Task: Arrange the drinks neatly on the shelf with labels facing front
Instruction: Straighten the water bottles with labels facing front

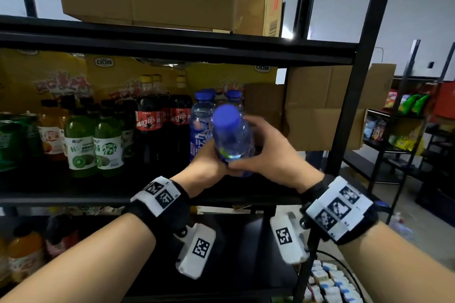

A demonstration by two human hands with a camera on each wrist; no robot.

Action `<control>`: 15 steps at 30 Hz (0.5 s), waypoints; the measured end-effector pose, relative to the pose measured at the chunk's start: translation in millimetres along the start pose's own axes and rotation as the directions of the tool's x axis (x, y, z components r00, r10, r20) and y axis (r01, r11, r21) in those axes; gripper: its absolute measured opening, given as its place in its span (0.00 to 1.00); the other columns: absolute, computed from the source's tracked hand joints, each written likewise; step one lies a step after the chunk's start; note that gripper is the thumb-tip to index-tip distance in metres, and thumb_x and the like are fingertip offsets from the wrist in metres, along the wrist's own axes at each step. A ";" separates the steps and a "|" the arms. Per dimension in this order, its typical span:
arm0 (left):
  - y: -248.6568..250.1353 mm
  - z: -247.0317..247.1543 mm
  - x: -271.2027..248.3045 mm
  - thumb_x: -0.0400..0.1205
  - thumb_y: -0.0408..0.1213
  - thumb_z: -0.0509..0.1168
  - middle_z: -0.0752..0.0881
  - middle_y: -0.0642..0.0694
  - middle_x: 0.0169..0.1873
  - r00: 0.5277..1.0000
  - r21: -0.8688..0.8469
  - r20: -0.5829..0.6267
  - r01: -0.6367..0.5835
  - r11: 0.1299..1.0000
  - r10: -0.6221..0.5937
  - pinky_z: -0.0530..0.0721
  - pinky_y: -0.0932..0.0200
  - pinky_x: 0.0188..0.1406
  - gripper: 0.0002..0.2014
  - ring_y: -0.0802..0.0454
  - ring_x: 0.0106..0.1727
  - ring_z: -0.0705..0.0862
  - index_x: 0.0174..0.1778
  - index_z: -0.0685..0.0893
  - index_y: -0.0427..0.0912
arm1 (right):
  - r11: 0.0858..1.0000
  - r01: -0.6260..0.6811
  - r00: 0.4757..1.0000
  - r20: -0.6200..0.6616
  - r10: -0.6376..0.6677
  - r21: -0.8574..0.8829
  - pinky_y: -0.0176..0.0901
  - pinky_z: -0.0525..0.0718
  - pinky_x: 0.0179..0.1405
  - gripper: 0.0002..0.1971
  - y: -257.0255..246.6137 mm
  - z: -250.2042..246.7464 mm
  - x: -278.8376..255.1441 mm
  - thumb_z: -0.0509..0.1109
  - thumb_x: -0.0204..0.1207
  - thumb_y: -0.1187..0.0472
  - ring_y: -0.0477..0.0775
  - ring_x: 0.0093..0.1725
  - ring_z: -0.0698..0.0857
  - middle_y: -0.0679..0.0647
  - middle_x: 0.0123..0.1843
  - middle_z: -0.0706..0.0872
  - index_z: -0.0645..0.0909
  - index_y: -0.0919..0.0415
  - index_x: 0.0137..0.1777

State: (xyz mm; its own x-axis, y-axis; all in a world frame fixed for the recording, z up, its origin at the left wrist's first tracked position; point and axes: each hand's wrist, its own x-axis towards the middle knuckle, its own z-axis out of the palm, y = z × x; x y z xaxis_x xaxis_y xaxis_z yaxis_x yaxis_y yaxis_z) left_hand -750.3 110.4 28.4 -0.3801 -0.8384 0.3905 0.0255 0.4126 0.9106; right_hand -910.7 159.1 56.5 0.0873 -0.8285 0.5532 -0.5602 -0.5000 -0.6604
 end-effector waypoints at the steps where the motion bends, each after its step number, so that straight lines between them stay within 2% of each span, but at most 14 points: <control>1: 0.3 3.2 0.3 0.75 0.14 0.74 0.91 0.45 0.51 0.997 0.022 -0.050 -0.061 0.998 0.062 0.88 0.59 0.56 0.20 0.48 0.56 0.89 0.59 0.85 0.36 | 0.995 0.079 0.997 -0.008 -0.080 -0.068 0.38 0.83 0.67 0.44 0.5 4.5 -4.2 0.91 0.62 0.61 0.46 0.68 0.85 0.50 0.69 0.85 0.74 0.53 0.77; 2: 1.1 5.5 0.3 0.78 0.16 0.72 0.91 0.46 0.48 0.989 0.020 -0.092 -0.111 0.994 0.112 0.87 0.59 0.54 0.15 0.52 0.52 0.89 0.56 0.86 0.37 | 0.986 0.141 0.989 -0.023 -0.143 -0.088 0.38 0.82 0.67 0.42 2.0 8.3 -8.6 0.90 0.63 0.62 0.47 0.68 0.84 0.53 0.69 0.83 0.73 0.56 0.76; 4: 4.9 6.3 -0.4 0.81 0.19 0.71 0.91 0.56 0.45 0.978 -0.008 -0.116 -0.173 0.985 0.171 0.85 0.68 0.49 0.16 0.64 0.47 0.89 0.54 0.86 0.45 | 0.969 0.237 0.967 -0.080 -0.243 -0.070 0.34 0.81 0.66 0.39 7.8 13.1 -16.1 0.87 0.66 0.67 0.47 0.68 0.83 0.56 0.69 0.80 0.72 0.61 0.75; 6: 6.4 2.6 -1.4 0.80 0.21 0.74 0.90 0.64 0.51 0.974 0.033 -0.050 -0.217 0.976 0.219 0.82 0.75 0.50 0.24 0.71 0.53 0.88 0.62 0.83 0.55 | 0.955 0.288 0.947 -0.125 -0.295 -0.068 0.32 0.81 0.64 0.38 10.6 16.3 -23.1 0.86 0.68 0.70 0.45 0.66 0.83 0.56 0.69 0.80 0.71 0.62 0.75; 8: 3.8 -1.7 0.2 0.79 0.21 0.75 0.88 0.64 0.57 0.964 0.093 0.003 -0.265 0.960 0.266 0.82 0.74 0.55 0.30 0.72 0.59 0.87 0.66 0.81 0.59 | 0.955 0.292 0.943 -0.150 -0.296 -0.047 0.37 0.84 0.65 0.39 12.4 19.4 -25.0 0.86 0.68 0.68 0.44 0.66 0.85 0.52 0.68 0.82 0.71 0.56 0.75; 10: 0.2 -3.2 2.2 0.78 0.19 0.75 0.88 0.58 0.61 0.968 0.087 -0.002 -0.250 0.964 0.251 0.82 0.70 0.60 0.30 0.68 0.62 0.87 0.70 0.81 0.52 | 0.969 0.244 0.954 -0.171 -0.248 -0.045 0.44 0.87 0.66 0.38 13.3 19.0 -22.2 0.86 0.66 0.57 0.44 0.66 0.86 0.45 0.66 0.85 0.71 0.47 0.74; 12: -3.3 -7.6 2.6 0.77 0.18 0.75 0.88 0.51 0.64 0.969 0.111 -0.010 -0.244 0.963 0.247 0.82 0.67 0.65 0.31 0.64 0.65 0.86 0.75 0.79 0.42 | 0.991 0.116 0.973 -0.195 -0.125 -0.061 0.52 0.87 0.66 0.39 13.3 17.1 -10.0 0.85 0.62 0.45 0.45 0.67 0.87 0.41 0.66 0.87 0.72 0.40 0.73; 14: -9.6 -12.6 4.7 0.77 0.21 0.75 0.86 0.53 0.64 0.965 0.217 -0.065 -0.235 0.947 0.255 0.77 0.77 0.61 0.32 0.73 0.61 0.83 0.78 0.76 0.41 | 0.999 -0.033 0.974 -0.223 0.027 -0.023 0.52 0.89 0.63 0.37 21.2 12.1 6.6 0.87 0.61 0.43 0.46 0.64 0.89 0.41 0.62 0.89 0.75 0.41 0.70; 15: -13.1 -17.9 6.0 0.78 0.25 0.76 0.84 0.55 0.64 0.957 0.302 -0.137 -0.206 0.931 0.256 0.74 0.81 0.58 0.32 0.74 0.59 0.82 0.78 0.77 0.43 | 0.995 -0.090 0.969 -0.229 0.096 0.037 0.47 0.90 0.59 0.34 27.1 10.0 14.6 0.89 0.62 0.46 0.43 0.61 0.90 0.40 0.59 0.90 0.77 0.42 0.66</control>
State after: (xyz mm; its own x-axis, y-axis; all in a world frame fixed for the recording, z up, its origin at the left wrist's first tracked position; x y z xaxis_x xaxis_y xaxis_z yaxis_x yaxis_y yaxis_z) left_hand -736.3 93.7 21.3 -0.2307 -0.7451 0.6257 -0.1771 0.6645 0.7260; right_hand -916.3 130.8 41.6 -0.1581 -0.7926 0.5889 -0.5349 -0.4326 -0.7258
